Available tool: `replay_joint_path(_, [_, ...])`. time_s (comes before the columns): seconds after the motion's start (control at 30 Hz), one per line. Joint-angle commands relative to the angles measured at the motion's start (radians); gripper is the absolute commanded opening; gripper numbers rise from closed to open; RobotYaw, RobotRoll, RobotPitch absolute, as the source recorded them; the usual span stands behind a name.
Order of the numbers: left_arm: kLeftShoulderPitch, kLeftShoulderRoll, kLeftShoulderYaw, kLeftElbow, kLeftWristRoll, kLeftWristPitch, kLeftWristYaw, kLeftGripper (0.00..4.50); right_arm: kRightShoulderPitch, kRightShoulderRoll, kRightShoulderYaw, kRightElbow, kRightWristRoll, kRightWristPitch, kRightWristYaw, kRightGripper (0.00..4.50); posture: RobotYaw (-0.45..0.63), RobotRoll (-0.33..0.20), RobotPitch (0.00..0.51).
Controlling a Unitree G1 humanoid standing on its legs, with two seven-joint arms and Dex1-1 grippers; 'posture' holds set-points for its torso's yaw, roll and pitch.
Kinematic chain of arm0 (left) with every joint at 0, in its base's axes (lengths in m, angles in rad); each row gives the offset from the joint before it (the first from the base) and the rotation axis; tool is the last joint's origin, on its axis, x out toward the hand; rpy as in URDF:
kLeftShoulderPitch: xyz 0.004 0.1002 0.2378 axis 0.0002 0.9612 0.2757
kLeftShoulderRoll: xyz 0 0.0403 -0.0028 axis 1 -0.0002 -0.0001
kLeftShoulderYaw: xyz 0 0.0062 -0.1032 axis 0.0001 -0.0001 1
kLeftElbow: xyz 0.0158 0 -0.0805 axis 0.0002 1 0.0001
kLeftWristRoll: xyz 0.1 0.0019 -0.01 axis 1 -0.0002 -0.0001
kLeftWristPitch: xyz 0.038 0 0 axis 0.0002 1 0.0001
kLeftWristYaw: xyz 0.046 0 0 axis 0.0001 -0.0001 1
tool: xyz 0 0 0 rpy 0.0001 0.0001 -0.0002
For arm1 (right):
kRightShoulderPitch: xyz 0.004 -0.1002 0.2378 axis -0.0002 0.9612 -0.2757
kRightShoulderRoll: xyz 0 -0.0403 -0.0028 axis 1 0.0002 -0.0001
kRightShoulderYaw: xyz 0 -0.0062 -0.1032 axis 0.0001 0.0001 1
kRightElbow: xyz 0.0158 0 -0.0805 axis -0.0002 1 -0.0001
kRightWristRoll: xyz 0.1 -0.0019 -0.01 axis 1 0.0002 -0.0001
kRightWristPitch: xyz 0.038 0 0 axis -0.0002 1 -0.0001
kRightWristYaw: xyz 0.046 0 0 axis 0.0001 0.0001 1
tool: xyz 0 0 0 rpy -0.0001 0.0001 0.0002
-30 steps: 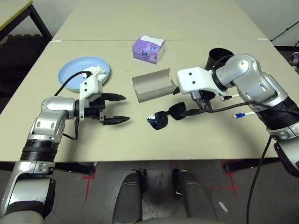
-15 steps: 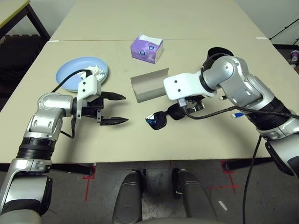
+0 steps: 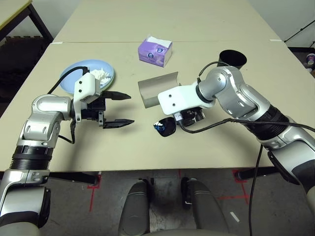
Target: Organize and tidy the items on the table.
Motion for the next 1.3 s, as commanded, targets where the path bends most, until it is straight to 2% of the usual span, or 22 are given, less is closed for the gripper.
replay_joint_path(0.03, [0.017, 0.007, 0.014, -0.035, -0.013, 0.007, 0.008, 4.49, -0.009, 0.001, 0.026, 0.018, -0.021, -0.032, 0.007, 4.50, 0.06, 0.000, 0.170])
replay_joint_path(1.3, [0.050, 0.011, 0.022, -0.069, -0.029, 0.050, 0.034, 4.49, 0.006, 0.047, 0.063, 0.027, -0.096, -0.022, 0.043, 4.50, 0.07, 0.000, 0.170])
